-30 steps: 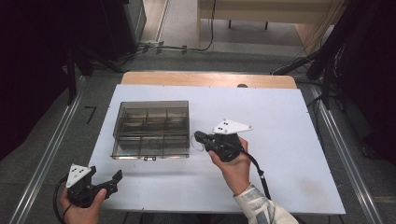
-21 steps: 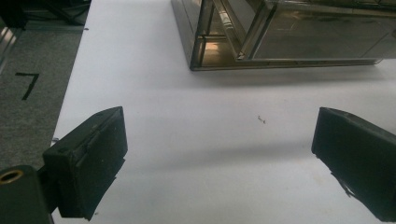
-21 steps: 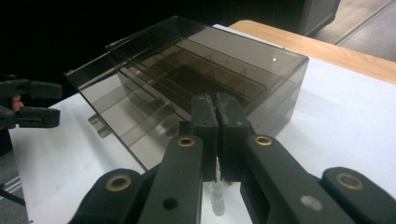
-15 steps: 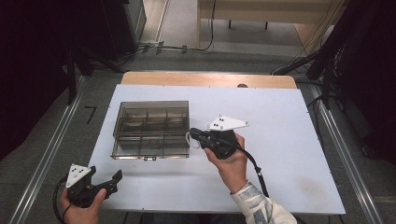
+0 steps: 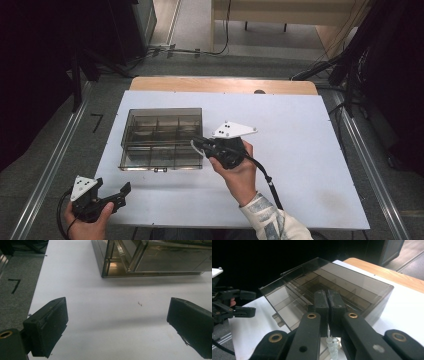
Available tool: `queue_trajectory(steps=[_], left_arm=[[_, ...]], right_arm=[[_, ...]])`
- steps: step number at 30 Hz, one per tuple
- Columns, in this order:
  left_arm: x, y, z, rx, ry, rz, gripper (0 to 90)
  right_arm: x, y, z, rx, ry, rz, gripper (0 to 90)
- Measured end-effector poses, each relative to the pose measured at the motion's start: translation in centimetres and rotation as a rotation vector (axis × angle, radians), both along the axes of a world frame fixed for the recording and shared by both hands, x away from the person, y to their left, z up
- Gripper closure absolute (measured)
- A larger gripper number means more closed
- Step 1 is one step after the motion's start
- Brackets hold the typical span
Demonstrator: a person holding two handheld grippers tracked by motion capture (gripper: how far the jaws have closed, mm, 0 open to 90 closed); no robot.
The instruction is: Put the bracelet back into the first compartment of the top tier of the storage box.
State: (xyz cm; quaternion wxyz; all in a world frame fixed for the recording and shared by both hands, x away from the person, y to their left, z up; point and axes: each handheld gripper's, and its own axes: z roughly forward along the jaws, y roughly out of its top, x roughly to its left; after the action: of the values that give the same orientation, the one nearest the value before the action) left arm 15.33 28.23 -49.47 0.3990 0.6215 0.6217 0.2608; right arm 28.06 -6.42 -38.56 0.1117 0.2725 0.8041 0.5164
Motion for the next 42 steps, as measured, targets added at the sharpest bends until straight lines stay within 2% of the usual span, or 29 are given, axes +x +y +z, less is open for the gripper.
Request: queue_trajectory(steps=[21, 42], left_arm=[[0.1, 0.0, -0.1, -0.007, 0.004, -0.008, 4.1], [0.2, -0.1, -0.2, -0.013, 0.015, -0.028, 4.1]], right_arm=[[0.2, 4.0, 0.1, -0.008, -0.002, 0.058, 85.2], [0.3, 7.7, -0.4, -0.022, 0.008, 0.112, 85.1]])
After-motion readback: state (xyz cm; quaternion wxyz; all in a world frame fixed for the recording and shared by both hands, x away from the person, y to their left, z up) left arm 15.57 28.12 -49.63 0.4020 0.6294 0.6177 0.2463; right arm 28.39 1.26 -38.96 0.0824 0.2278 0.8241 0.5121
